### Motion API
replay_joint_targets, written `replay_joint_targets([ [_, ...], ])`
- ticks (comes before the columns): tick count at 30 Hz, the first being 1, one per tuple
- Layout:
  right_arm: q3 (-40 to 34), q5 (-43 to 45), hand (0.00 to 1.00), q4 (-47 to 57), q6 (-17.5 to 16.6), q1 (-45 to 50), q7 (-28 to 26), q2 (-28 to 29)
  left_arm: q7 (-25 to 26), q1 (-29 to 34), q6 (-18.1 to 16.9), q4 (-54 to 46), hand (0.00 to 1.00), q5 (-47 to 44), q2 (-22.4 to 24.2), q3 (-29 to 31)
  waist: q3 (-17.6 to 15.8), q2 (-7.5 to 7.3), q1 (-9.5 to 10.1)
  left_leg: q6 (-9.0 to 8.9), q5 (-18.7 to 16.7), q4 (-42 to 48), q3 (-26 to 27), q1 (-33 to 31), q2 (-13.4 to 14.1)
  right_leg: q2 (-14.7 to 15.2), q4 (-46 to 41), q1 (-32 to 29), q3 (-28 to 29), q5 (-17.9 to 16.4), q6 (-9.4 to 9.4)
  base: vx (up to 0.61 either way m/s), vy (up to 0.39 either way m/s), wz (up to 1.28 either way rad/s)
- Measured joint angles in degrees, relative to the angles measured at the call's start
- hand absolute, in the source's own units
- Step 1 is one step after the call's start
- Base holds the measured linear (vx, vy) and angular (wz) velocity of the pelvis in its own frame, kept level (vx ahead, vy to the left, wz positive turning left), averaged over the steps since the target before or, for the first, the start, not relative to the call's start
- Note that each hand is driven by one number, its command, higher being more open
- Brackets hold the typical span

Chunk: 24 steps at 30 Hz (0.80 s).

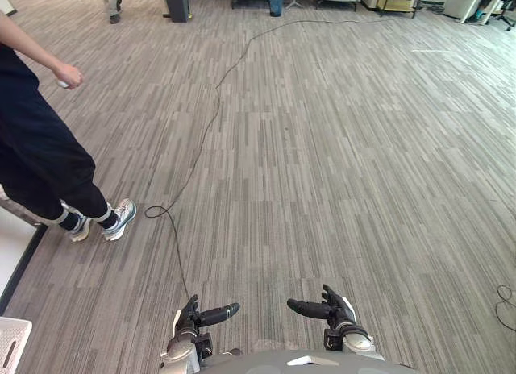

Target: Pick up cushions and gather them together orderly.

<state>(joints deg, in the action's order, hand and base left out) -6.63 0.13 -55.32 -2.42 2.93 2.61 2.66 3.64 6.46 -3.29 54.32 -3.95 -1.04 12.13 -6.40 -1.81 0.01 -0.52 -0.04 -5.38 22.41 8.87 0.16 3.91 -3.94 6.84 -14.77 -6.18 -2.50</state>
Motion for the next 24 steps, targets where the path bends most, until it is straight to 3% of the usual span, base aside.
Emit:
replay_joint_targets([
  [24, -2.3, 2.2, 1.0, -5.7, 0.1, -3.4, 0.1, -1.0, -0.2, -0.7, -0.1, 3.4, 1.0, -0.1, -0.5, -0.6, -0.8, 1.18, -0.17, 0.0, 0.0, 0.0, -1.1, 0.1, -0.1, -0.6, 3.2, 2.1, -1.2, 0.9, 0.39, 0.0, -0.003, 0.02],
])
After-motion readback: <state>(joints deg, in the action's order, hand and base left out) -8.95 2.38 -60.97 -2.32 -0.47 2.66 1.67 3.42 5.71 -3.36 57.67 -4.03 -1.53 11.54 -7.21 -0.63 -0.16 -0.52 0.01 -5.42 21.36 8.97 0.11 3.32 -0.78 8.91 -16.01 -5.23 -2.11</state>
